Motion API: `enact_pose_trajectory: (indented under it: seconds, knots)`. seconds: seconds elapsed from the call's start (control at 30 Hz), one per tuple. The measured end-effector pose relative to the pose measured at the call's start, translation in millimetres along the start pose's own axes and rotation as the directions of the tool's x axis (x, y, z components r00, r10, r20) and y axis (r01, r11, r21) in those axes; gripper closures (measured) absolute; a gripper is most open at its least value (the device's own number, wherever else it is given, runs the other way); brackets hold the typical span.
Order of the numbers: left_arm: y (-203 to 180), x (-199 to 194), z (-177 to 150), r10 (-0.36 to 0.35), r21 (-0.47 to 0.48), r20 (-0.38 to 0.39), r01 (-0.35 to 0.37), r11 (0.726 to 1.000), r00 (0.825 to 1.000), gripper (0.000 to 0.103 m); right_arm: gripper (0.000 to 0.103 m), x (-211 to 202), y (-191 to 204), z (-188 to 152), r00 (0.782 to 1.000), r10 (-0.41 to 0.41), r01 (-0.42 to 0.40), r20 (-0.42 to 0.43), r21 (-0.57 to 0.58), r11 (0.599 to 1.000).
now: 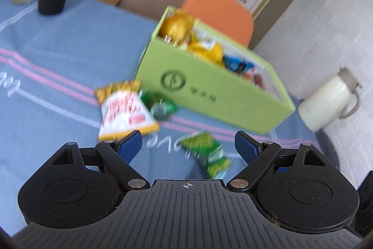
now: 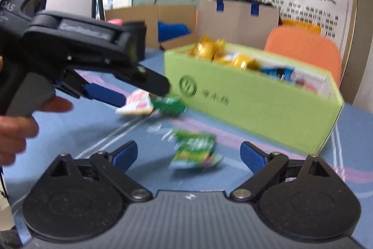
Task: Organize snacks
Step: 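Grasp the green pea snack bag with the left tool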
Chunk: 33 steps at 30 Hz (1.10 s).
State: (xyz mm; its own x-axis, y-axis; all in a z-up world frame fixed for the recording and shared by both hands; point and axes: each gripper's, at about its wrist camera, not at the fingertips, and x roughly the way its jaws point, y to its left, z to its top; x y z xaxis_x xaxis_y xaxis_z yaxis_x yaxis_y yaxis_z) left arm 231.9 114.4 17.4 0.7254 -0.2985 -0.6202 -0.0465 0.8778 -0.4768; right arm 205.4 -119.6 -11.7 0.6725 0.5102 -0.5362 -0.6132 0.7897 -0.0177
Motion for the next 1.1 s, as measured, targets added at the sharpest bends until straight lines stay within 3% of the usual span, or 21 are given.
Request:
enact_pose_trajectory:
  seconds: [0.07,0.13,0.4,0.77,0.97,1.1]
  knots:
    - [-2,3,-6,0.010,-0.004,-0.015,-0.010,1.000,1.000,0.029,0.009,-2,8,-5,1.000,-0.012,0.012,-0.014,0.010,1.000]
    - [-2,3,-10,0.027,0.002,-0.013,-0.027,1.000,1.000,0.029,0.000,-6,12,-7,0.999,-0.029,0.030,-0.017,0.015,0.999]
    - [-5,-3,-14,0.045,0.028,0.001,-0.045,0.999,0.999,0.029,0.000,-17,17,-8,0.998,-0.059,0.059,-0.007,0.037,0.998]
    - [-13,13,-14,0.098,0.076,-0.001,-0.097,0.992,0.995,0.029,0.000,2,10,-6,0.999,-0.026,0.026,-0.046,0.004,1.000]
    - [-12,27,-8,0.070,0.057,-0.040,-0.067,0.996,0.997,0.029,0.000,16,3,-4,0.998,-0.010,0.010,-0.063,0.001,1.000]
    - [-9,33,-1,-0.022,0.004,-0.080,0.022,1.000,0.997,0.029,0.000,23,0,-4,0.997,0.010,-0.010,-0.074,0.003,1.000]
